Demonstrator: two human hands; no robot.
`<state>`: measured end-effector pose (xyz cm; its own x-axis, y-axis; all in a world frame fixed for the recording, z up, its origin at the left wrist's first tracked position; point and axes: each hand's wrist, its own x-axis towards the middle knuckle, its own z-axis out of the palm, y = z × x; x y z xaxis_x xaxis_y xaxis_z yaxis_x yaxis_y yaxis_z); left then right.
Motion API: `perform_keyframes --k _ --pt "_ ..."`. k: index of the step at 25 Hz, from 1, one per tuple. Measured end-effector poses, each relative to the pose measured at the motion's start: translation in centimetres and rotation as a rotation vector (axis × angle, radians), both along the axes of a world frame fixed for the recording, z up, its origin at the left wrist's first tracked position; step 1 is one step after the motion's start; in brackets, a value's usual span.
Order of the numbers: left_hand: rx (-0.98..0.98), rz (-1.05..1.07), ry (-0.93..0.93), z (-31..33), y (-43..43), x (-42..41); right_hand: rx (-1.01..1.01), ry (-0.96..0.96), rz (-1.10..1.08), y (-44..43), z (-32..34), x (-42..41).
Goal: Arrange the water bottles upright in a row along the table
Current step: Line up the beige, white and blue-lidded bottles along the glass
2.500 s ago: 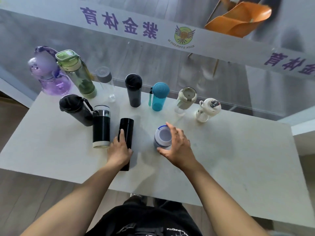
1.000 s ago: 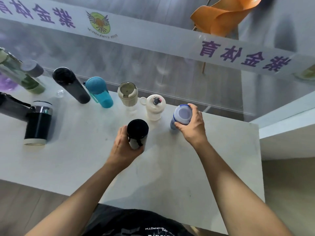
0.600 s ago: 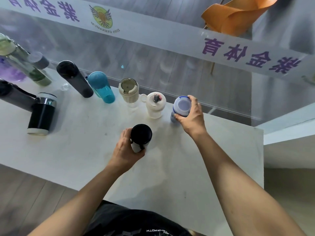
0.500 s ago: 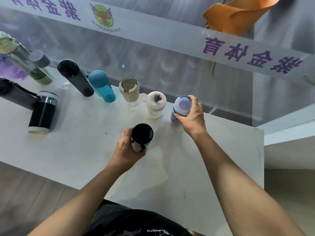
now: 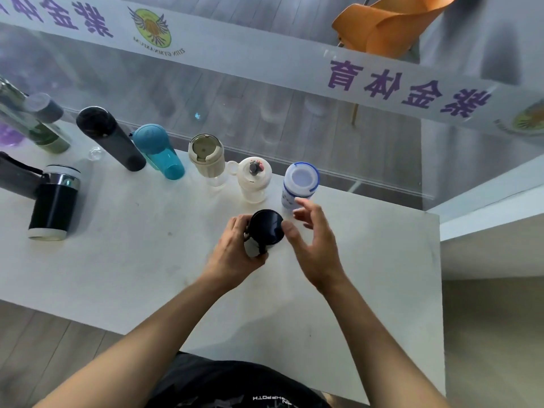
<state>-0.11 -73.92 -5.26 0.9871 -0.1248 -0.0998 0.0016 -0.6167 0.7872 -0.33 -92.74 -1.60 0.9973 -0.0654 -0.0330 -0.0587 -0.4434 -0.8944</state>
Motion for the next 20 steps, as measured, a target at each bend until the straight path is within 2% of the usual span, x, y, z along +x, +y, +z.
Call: perform_keyframes --k 2,8,10,13,17,20 --pt "-0.024 -0.075 0.007 0.3 -2.1 0.4 0.012 0.028 0.055 -0.1 -0.7 -2.2" --pt "0.018 -0.341 -0.008 1.4 -6.3 2.3 -0.059 -0.003 -0.122 -4.0 -2.2 -2.2" --pt "0.122 -0.378 -0.139 2.1 -6.3 3.7 -0.048 0.021 -0.185 -5.7 -2.5 -1.8" --pt "0.268 -0.288 -0.341 2.8 -5.7 6.1 -0.057 0.021 -0.248 -7.6 -2.7 -0.9" --pt "0.45 -0.331 -0.278 2.0 -5.5 7.8 -0.069 0.018 -0.284 -9.4 -2.9 1.9" --pt "0.5 -0.331 -0.204 1.4 -5.9 7.6 -0.102 -0.005 -0.291 -9.7 -2.6 4.0"
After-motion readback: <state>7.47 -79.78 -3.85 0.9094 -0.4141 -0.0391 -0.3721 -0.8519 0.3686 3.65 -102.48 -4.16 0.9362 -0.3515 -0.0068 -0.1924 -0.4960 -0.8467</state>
